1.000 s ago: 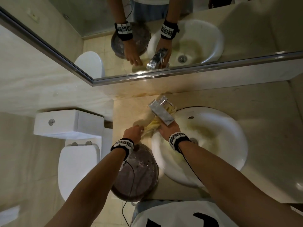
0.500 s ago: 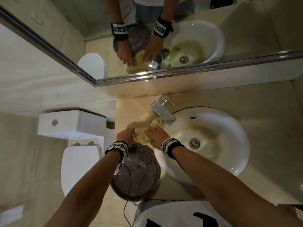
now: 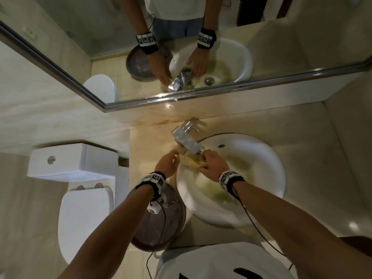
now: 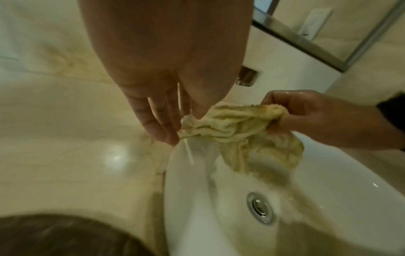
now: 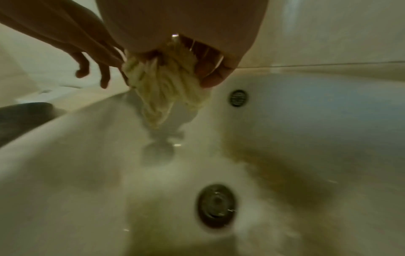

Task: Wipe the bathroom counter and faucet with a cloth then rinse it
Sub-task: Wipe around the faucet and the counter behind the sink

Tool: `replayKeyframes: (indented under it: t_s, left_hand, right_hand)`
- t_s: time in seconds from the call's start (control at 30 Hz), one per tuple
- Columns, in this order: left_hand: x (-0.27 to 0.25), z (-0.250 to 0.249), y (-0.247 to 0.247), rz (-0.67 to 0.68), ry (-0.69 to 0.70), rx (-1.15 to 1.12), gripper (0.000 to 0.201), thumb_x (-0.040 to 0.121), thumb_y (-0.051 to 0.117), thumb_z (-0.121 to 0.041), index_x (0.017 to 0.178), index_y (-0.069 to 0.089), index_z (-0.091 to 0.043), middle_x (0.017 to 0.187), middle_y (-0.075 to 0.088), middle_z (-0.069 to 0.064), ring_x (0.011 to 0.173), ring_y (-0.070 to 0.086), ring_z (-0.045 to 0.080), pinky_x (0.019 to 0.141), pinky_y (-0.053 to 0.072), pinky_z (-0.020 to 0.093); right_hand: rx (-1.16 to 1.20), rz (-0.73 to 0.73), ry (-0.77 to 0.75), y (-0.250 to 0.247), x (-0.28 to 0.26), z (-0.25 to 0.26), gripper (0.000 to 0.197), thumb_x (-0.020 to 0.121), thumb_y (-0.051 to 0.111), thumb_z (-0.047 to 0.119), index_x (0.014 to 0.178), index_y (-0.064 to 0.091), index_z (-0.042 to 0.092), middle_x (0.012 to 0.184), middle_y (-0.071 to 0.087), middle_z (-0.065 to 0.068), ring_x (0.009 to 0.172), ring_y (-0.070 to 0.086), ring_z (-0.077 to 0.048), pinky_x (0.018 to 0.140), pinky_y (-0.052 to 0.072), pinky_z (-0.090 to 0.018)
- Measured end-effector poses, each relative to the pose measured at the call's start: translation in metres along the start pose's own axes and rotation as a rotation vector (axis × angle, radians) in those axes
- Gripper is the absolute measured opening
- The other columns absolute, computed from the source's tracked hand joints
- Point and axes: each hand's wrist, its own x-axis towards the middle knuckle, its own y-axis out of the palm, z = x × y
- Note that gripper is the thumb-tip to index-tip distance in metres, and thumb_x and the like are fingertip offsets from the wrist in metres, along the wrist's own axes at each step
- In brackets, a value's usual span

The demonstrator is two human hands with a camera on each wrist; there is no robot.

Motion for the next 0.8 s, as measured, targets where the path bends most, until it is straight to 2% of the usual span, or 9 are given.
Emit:
replayKeyframes:
  t_s: [0.1,0.23,0.33,0.4,0.47,0.53,0.6,0.7,0.8]
  left_hand:
    - [0.005,-0.026,0.01,0.056,0.03,0.063,0.035,0.099,0.052,-0.022,0.134,0.052,-0.018,0.131,0.061,0.006,0.115,0.06,0.028,0.092,0.05,0.04]
    - [0.012,-0.058,0.016,0.134,0.024,0.173,0.041,0.102,0.047,-0.025,0.141,0.05,-0.015,0.137,0.058,0.01,0.12,0.057,0.031,0.096,0.048,0.041]
    - [0.014,-0.066,0.008,0.094,-0.042,0.175,0.032,0.101,0.046,-0.019,0.127,0.061,-0.011,0.129,0.063,0.011,0.112,0.06,0.032,0.091,0.049,0.039]
    - [0.015,-0.058,-0.004,0.089,-0.097,0.201,0.026,0.096,0.045,-0.012,0.107,0.068,-0.009,0.117,0.069,0.012,0.098,0.064,0.031,0.084,0.052,0.038]
    - [0.016,-0.044,-0.02,0.02,-0.189,0.185,0.023,0.092,0.047,-0.009,0.093,0.069,-0.006,0.105,0.072,0.014,0.087,0.066,0.03,0.076,0.054,0.037]
    - [0.015,-0.035,-0.037,-0.165,-0.235,0.088,0.024,0.092,0.047,-0.009,0.101,0.07,-0.007,0.104,0.072,0.012,0.087,0.065,0.03,0.073,0.052,0.035]
    - [0.015,-0.035,-0.053,-0.333,-0.181,-0.014,0.025,0.098,0.047,-0.014,0.117,0.063,-0.008,0.104,0.069,0.008,0.086,0.064,0.027,0.072,0.05,0.033]
    - [0.022,-0.045,-0.065,-0.252,-0.068,-0.142,0.041,0.1,0.056,-0.036,0.13,0.054,-0.009,0.106,0.066,-0.002,0.089,0.065,0.019,0.077,0.054,0.033]
    - [0.038,-0.046,-0.07,-0.196,-0.041,-0.045,0.042,0.088,0.071,-0.046,0.109,0.064,-0.011,0.093,0.072,0.001,0.081,0.068,0.019,0.075,0.058,0.035]
  right_hand:
    - [0.057,-0.108,0.166,-0.037,-0.013,-0.043,0.032,0.081,0.064,0.04,0.096,0.038,0.03,0.094,0.045,0.005,0.077,0.048,-0.016,0.059,0.035,-0.026]
    - [0.146,-0.387,0.347,-0.083,-0.011,-0.091,0.033,0.083,0.067,0.031,0.098,0.041,0.018,0.094,0.049,-0.003,0.075,0.051,-0.027,0.063,0.036,-0.033]
    - [0.183,-0.636,0.421,-0.109,-0.001,-0.122,0.031,0.083,0.063,0.025,0.104,0.044,0.013,0.1,0.053,-0.011,0.081,0.054,-0.03,0.064,0.039,-0.034]
    - [0.16,-0.742,0.461,-0.121,0.006,-0.14,0.035,0.082,0.052,0.029,0.11,0.047,0.009,0.108,0.055,-0.017,0.091,0.056,-0.035,0.069,0.047,-0.04]
    - [0.14,-0.745,0.514,-0.127,0.015,-0.159,0.045,0.085,0.042,0.033,0.122,0.048,0.008,0.12,0.053,-0.02,0.104,0.053,-0.038,0.079,0.05,-0.045]
    - [0.209,-0.661,0.586,-0.131,0.025,-0.165,0.051,0.092,0.041,0.035,0.137,0.047,0.012,0.137,0.048,-0.019,0.119,0.048,-0.039,0.094,0.046,-0.049]
    - [0.331,-0.577,0.605,-0.129,0.038,-0.169,0.058,0.093,0.047,0.041,0.145,0.044,0.015,0.148,0.041,-0.017,0.129,0.042,-0.04,0.106,0.041,-0.05]
    - [0.385,-0.533,0.623,-0.117,0.055,-0.16,0.08,0.081,0.066,0.05,0.15,0.038,0.021,0.154,0.035,-0.013,0.137,0.037,-0.039,0.112,0.039,-0.051]
    - [0.391,-0.48,0.55,-0.101,0.068,-0.136,0.074,0.08,0.076,0.022,0.145,0.041,0.016,0.145,0.045,-0.015,0.126,0.047,-0.034,0.104,0.045,-0.039]
